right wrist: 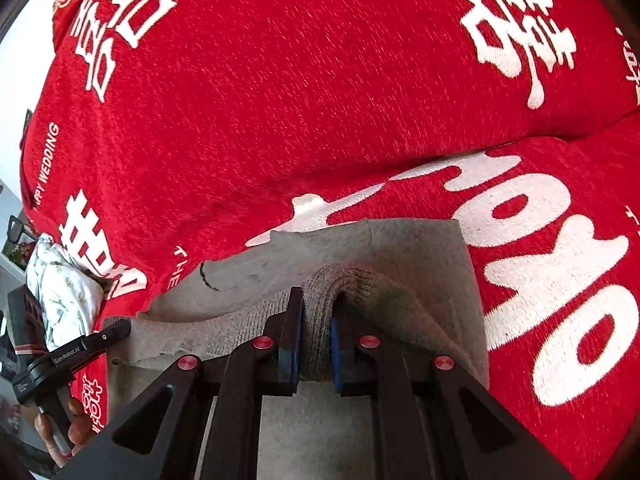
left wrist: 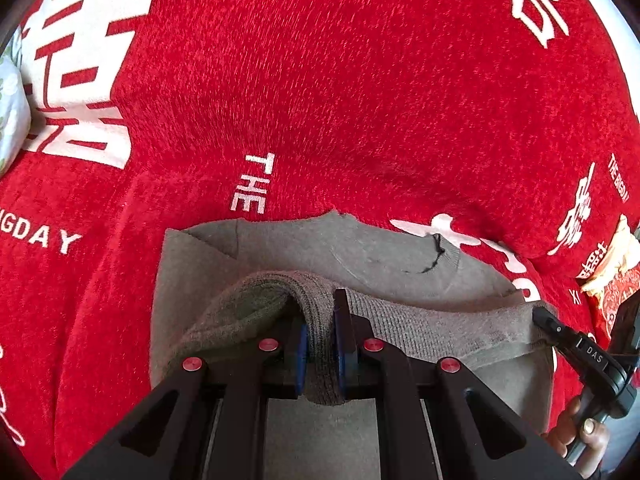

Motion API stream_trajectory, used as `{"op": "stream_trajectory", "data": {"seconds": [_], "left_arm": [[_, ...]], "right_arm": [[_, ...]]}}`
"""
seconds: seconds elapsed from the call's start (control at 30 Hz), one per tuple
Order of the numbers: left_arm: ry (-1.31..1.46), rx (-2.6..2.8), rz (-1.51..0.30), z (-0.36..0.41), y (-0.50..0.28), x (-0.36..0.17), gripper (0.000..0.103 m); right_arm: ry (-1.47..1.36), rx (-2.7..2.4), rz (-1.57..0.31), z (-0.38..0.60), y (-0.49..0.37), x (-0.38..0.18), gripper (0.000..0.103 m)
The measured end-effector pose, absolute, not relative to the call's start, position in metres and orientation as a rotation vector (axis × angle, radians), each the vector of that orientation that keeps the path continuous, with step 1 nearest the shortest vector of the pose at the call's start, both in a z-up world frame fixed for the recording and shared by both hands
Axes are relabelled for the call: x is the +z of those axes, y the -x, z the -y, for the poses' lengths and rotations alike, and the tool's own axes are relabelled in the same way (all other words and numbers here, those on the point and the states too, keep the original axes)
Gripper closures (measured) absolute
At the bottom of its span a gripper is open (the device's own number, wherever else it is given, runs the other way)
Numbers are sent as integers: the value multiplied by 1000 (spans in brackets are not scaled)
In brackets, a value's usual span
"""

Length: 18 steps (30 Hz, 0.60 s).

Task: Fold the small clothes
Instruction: 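Lay the hem over the collar with both tools, folding the sweater in half, then open both tools and release the folded sweater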

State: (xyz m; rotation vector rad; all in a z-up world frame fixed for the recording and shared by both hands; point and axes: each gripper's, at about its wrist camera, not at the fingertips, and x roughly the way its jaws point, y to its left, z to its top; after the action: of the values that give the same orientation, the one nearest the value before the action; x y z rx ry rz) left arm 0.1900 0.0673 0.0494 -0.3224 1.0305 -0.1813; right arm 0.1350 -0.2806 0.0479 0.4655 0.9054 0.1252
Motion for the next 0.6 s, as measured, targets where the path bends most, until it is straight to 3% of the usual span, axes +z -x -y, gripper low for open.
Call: {"op": "stream_trajectory", "data": {"seconds": [0.43,0.6], "left_arm": [[432,-187,-1157,-76,-225,10,90],[540,-216,-1190,-86,-231,-2,85]], "right_arm": [[-506,88,-970,282,-159,27,89],[-534,80,-1004,283,-168,22,85]]}}
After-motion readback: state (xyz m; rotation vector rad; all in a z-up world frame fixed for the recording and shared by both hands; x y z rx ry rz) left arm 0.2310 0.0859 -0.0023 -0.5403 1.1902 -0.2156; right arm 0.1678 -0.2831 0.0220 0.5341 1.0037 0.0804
